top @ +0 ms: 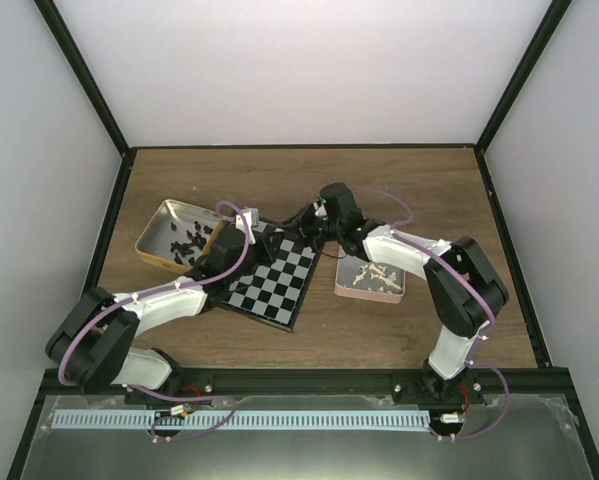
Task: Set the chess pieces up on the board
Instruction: Place the chess piece on the chessboard.
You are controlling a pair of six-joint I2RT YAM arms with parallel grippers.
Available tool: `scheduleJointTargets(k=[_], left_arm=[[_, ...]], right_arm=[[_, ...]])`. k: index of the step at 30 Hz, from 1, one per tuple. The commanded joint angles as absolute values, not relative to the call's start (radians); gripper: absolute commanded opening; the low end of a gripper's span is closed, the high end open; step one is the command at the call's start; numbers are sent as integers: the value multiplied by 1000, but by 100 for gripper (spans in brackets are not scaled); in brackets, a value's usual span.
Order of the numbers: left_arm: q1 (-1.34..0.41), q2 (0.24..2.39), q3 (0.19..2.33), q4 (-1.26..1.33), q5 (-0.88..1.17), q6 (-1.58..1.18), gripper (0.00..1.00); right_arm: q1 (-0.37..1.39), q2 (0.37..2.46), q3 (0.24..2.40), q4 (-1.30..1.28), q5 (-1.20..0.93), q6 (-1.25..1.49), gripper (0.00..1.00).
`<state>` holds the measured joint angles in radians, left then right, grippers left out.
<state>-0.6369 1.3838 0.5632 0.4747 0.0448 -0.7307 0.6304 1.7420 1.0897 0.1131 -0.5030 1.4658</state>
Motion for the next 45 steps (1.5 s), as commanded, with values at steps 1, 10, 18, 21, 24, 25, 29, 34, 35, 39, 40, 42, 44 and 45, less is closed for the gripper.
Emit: scheduleJointTargets(k=[1,10,18,21,24,25,29,34,35,39,40,42,44,45], left_arm=[[-635,1384,590,464,-6,-703,15],[-635,1387,588,477,-11,-677,12],[-635,1387,595,454,-10,-663,4],[-635,1371,614,381,-4,-651,4],[-635,1341,655,210,15,-630,4],[-635,1327,673,134,25,-617,4],[-634,1286,767,-223,78,-538,4],[-615,1300,899,-669,56,-481,4],[-605,1310,916,-737,75,-474,4],[-567,1335,929,-923,88,-463,4],[-559,1331,922,-942,91,-457,4],[-532,1323,909,-966,81,-456,4],[-497,1327,893,-986,79,-441,4],[-478,1335,887,-995,67,-439,4]], right_arm=[[638,1752,1131,103,-533,1433,17],[638,1752,1120,121,-577,1422,17],[638,1751,1109,140,-591,1395,20],[637,1743,1128,96,-558,1350,32],[624,1724,1141,51,-505,1281,56],[617,1715,1141,34,-484,1248,62],[586,1668,1114,0,-413,1147,68],[569,1613,1069,-56,-316,1068,69],[569,1603,1059,-63,-300,1060,69],[566,1579,1030,-78,-280,1041,69],[567,1576,1023,-78,-280,1039,69],[565,1573,1010,-77,-279,1038,69],[566,1575,1004,-75,-285,1037,69],[566,1575,1002,-75,-287,1036,69]])
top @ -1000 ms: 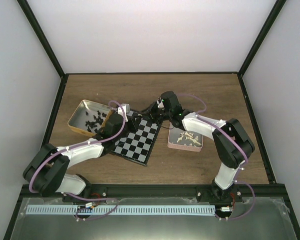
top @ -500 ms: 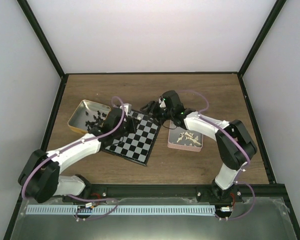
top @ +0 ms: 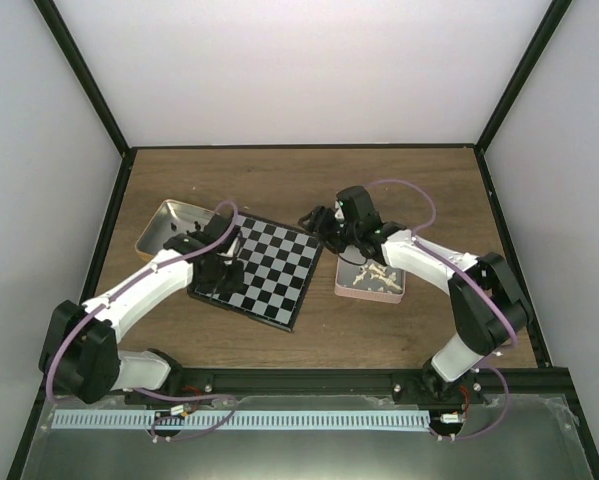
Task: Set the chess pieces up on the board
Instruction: Place the chess piece on the chessboard.
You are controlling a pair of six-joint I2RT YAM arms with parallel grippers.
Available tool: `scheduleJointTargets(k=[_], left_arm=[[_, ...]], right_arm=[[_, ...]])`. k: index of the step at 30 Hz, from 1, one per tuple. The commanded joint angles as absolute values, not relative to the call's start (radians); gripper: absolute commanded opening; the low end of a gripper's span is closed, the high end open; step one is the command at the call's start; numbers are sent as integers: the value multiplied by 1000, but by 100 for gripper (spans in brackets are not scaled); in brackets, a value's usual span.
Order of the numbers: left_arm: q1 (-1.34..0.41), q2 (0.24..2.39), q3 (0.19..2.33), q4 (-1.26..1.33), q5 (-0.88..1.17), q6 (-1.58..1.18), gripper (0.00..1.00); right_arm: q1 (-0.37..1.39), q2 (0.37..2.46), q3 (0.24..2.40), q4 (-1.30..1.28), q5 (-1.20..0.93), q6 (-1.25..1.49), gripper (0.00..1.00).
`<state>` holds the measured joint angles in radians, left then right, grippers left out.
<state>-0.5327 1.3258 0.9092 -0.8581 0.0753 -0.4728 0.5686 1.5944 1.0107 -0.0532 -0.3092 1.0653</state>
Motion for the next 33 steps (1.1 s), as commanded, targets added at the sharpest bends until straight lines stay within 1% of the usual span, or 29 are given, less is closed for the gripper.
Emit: scheduleJointTargets(k=[1,16,22,27,30,33], left_arm=[[-463,1342,880,-999,53,-439,4],[-378,1422,861,-957,-62,-418,4],[-369,1453,869,-914,-15,-412,4],[-362,1468,876,-900,-22,-403,4],[-360,1473,878,-888,-6,-402,5],[-359,1475,882,-894,-23,-402,11]], right_arm=[[566,1577,1001,-74,-290,1036,69],[566,1591,995,-68,-303,1020,68],[566,1608,1014,-65,-337,1016,69],[566,1611,1015,-67,-341,1013,69],[566,1614,1018,-72,-344,1010,69],[566,1614,1016,-72,-344,1010,69]])
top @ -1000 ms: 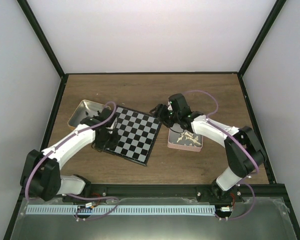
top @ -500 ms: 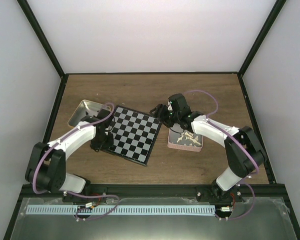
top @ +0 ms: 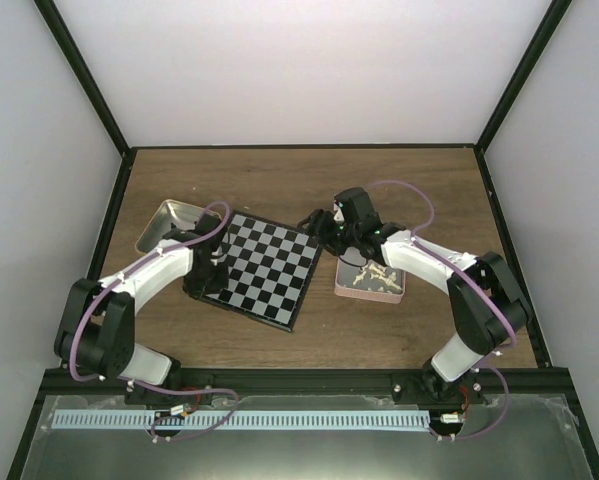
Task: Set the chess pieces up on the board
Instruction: Place the chess piece on the chessboard, then adjust the chess piece on the chessboard.
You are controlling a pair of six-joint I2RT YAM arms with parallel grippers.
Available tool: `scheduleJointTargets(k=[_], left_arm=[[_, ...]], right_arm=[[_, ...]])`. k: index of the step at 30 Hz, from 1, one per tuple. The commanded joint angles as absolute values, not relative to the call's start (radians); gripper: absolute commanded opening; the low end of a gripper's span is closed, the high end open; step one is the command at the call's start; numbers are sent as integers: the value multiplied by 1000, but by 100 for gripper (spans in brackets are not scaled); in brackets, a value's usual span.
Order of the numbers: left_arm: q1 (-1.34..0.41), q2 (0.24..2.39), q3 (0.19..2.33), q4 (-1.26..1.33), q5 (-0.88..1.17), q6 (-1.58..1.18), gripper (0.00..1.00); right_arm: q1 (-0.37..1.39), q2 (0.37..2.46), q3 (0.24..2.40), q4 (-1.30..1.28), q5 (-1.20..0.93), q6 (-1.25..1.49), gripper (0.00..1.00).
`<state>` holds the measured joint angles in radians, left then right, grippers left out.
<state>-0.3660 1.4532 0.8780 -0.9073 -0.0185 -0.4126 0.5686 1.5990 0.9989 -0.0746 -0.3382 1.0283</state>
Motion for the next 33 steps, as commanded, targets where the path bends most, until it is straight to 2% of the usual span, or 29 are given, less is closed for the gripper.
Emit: scheduleJointTargets(k=[1,9,19,23,28,33], left_arm=[[-359,1475,882,-899,-31,-401,12],[-354,1448,887,-915,-61,-411,26],[-353,1403,834,-778,-86,-489,26],[-352,1420,823,-765,-89,-490,22],[-352,1420,824,-789,-98,-490,10],[-353,1405,827,-869,-88,-476,8]], right_arm=[[566,1614,1014,-72,-344,1011,68],[566,1612,999,-63,-347,1015,69],[567,1614,990,-60,-345,1014,69],[566,1614,988,-61,-346,1014,68],[566,1612,985,-63,-343,1014,68],[567,1609,981,-65,-340,1011,68]])
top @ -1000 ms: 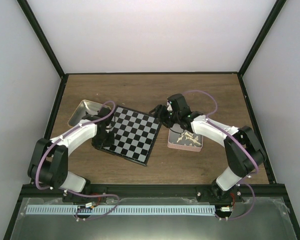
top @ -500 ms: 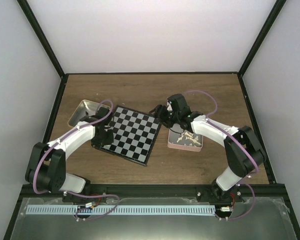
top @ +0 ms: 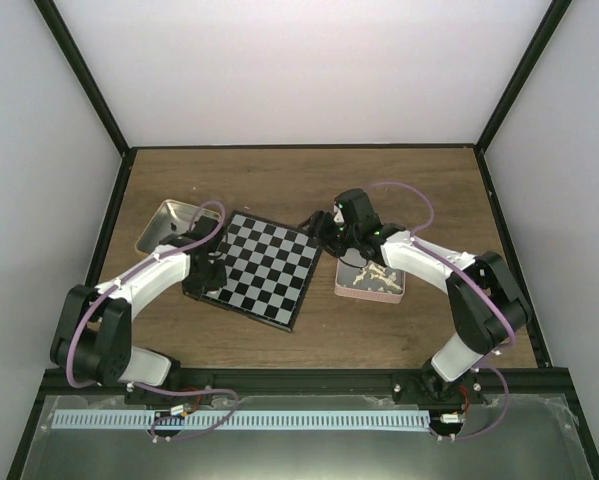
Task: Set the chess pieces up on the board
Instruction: Adjust the chess piece on the chessboard.
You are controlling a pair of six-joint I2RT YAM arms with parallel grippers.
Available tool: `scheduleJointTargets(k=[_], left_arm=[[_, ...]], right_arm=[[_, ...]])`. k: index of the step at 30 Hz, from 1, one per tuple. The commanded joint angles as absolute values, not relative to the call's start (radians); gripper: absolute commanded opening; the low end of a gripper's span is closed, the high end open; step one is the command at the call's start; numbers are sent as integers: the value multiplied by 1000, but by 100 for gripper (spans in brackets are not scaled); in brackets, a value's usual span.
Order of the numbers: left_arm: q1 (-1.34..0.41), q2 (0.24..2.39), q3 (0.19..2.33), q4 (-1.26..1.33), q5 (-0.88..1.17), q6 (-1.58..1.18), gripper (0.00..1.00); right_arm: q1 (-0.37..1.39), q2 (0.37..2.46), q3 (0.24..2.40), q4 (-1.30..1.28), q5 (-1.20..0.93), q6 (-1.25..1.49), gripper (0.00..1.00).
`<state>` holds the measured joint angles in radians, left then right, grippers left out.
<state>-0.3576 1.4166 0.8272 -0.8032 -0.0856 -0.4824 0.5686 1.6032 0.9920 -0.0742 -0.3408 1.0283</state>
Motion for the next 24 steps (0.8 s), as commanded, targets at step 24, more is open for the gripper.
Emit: scheduleJointTargets(k=[24], left_arm=[[-353,1405,816,-826,-15,-450,6]], right_arm=[[567,1584,952,-63,-323,1016,68]])
